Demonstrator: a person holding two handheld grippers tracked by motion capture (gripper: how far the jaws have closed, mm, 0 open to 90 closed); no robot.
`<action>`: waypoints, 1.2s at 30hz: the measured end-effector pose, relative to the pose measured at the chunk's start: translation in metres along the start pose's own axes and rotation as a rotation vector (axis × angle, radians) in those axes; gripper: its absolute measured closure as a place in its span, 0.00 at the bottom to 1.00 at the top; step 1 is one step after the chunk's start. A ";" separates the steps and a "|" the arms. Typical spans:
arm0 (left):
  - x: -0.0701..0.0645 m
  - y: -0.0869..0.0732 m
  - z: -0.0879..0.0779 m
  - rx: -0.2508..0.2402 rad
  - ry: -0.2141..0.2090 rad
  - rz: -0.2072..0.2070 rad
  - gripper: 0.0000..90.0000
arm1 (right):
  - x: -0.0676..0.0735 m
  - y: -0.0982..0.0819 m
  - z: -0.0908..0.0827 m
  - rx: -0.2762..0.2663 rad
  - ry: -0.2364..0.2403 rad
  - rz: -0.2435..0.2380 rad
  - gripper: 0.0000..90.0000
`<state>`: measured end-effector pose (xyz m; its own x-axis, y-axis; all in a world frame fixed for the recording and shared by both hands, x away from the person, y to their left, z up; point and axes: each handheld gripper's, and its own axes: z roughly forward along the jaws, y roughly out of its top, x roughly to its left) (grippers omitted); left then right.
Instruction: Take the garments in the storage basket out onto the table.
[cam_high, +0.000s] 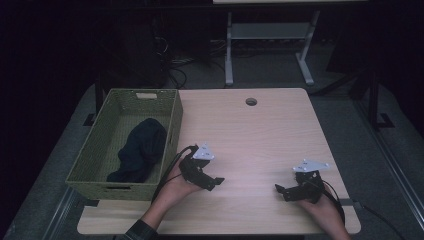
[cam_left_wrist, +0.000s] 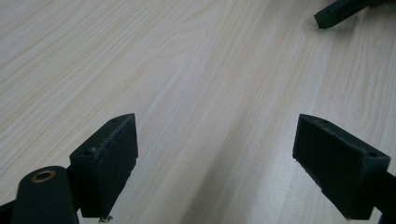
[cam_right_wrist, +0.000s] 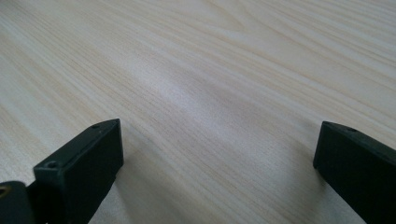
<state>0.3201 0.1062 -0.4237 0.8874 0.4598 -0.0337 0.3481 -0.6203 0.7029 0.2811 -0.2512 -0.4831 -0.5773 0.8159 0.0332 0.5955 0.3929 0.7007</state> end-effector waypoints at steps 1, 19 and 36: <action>0.000 0.001 -0.001 -0.001 -0.002 -0.001 0.15 | 0.000 0.000 0.000 0.000 0.000 0.000 0.01; 0.002 0.018 -0.018 -0.003 -0.011 0.013 0.15 | 0.000 0.000 0.000 -0.001 0.000 0.001 0.01; 0.009 0.028 -0.037 -0.031 -0.002 0.004 0.15 | 0.000 0.000 0.000 -0.001 0.000 0.001 0.01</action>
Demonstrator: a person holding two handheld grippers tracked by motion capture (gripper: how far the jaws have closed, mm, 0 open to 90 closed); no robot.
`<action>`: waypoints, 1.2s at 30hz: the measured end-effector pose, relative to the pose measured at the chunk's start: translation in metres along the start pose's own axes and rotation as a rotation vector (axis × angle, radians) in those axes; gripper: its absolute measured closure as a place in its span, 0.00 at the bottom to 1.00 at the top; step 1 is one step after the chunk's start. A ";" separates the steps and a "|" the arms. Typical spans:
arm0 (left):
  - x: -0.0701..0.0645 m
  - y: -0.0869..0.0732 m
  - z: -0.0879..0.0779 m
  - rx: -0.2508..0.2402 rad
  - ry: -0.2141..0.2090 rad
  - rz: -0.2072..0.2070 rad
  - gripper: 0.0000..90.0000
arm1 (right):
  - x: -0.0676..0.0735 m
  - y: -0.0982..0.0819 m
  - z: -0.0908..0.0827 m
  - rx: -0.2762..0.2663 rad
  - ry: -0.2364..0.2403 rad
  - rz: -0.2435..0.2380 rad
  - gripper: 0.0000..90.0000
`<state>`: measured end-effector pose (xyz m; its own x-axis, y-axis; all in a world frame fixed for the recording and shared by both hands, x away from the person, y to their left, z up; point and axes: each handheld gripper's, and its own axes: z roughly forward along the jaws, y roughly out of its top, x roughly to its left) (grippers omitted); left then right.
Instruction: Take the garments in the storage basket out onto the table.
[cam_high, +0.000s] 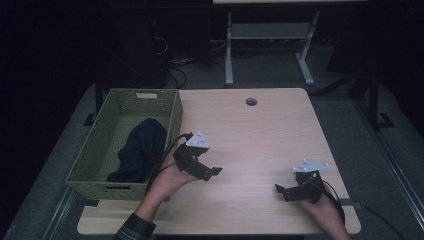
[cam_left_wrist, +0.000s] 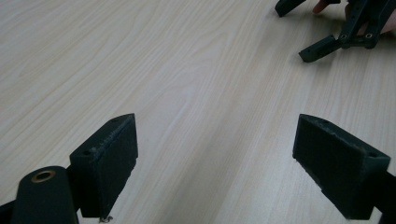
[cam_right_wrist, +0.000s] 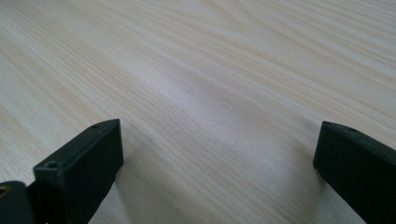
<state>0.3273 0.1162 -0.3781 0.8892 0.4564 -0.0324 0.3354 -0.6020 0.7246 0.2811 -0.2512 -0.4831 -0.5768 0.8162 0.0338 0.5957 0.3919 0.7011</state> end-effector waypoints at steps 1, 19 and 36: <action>0.000 0.000 -0.001 -0.004 0.000 -0.007 0.15 | 0.000 0.000 0.000 0.000 0.000 0.000 0.01; 0.014 0.015 -0.025 -0.013 0.010 -0.018 0.15 | 0.000 0.000 0.000 0.000 0.000 0.000 0.01; 0.034 0.018 -0.045 0.021 0.014 -0.026 0.16 | 0.000 0.000 0.000 0.000 0.000 -0.001 0.01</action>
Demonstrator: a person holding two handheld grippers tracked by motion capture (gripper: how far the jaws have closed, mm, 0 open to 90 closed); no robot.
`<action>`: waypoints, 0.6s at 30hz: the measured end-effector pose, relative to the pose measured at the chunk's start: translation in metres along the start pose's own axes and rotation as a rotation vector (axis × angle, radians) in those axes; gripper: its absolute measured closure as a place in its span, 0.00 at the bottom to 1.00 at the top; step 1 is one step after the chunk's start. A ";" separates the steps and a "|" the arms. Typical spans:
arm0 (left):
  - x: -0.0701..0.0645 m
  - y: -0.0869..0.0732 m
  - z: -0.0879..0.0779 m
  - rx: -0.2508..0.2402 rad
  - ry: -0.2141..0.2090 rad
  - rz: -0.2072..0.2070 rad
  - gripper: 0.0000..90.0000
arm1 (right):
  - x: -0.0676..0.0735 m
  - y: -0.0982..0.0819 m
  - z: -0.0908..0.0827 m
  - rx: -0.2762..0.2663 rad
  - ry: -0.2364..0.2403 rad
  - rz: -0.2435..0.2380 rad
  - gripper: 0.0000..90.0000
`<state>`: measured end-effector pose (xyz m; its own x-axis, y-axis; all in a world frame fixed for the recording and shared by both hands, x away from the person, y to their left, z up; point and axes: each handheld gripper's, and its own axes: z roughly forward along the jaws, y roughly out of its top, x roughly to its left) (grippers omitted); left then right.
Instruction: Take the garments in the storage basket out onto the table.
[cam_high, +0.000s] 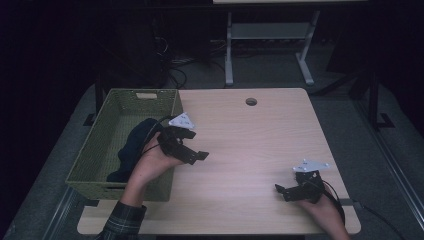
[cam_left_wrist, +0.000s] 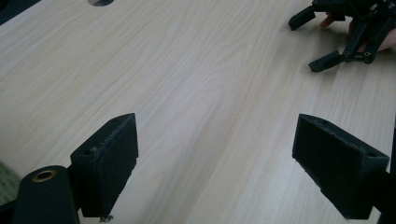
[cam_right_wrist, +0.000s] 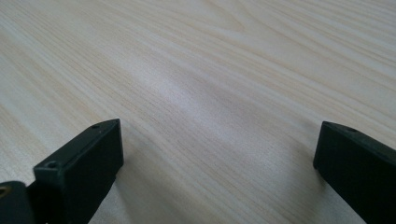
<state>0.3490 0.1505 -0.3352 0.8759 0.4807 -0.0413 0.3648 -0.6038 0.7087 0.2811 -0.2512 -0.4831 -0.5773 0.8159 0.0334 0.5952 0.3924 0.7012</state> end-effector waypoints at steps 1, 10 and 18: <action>0.002 -0.001 -0.003 0.000 0.002 -0.006 0.16 | 0.000 0.000 0.000 0.000 0.000 0.000 0.01; 0.013 -0.010 -0.021 -0.011 0.018 -0.031 0.16 | 0.000 0.000 0.000 -0.002 -0.001 -0.004 0.01; 0.025 -0.019 -0.034 0.013 0.052 -0.050 0.16 | 0.000 0.000 0.000 -0.002 0.000 -0.004 0.01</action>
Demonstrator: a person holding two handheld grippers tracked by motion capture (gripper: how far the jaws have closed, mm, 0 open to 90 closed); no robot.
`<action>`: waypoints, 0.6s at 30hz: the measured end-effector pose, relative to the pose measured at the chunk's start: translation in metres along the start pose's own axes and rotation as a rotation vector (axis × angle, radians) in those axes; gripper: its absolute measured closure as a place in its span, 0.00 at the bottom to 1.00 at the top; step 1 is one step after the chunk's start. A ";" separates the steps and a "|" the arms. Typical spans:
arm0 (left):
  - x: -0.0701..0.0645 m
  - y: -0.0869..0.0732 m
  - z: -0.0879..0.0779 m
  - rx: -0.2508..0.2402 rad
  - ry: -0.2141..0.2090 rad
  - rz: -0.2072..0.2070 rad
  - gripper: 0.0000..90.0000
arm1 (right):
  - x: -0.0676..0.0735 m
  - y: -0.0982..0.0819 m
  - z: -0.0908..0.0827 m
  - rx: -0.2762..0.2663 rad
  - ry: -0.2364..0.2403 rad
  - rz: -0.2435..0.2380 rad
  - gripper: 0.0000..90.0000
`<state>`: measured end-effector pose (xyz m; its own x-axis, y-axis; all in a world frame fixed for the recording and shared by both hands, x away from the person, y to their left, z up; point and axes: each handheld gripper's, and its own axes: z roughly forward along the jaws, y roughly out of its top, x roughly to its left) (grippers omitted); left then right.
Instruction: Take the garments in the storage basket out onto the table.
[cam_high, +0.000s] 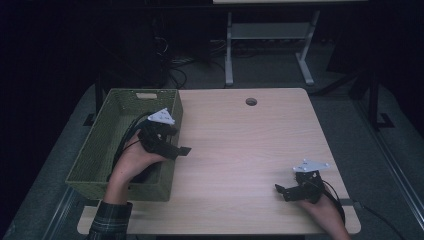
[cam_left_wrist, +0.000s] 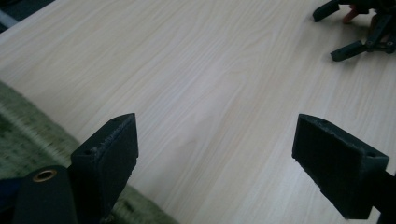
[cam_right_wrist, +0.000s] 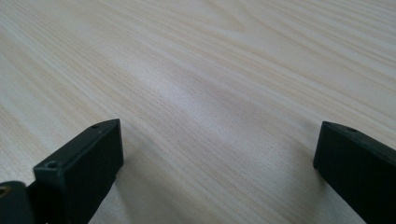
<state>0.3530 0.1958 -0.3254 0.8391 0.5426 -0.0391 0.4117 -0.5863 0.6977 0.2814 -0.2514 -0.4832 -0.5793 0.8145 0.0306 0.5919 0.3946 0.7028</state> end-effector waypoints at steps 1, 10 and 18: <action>0.001 -0.001 -0.001 -0.001 0.002 -0.004 0.16 | 0.000 0.000 0.000 0.000 0.000 0.000 0.01; 0.012 -0.011 -0.013 0.009 0.027 -0.020 0.16 | 0.000 0.000 0.000 0.000 0.000 0.000 0.01; 0.023 -0.021 -0.028 0.014 0.071 -0.044 0.16 | 0.000 0.000 0.000 0.000 0.000 0.000 0.01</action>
<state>0.3539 0.2376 -0.3209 0.7931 0.6088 -0.0183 0.4528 -0.5692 0.6863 0.2813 -0.2514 -0.4832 -0.5791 0.8147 0.0305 0.5920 0.3945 0.7028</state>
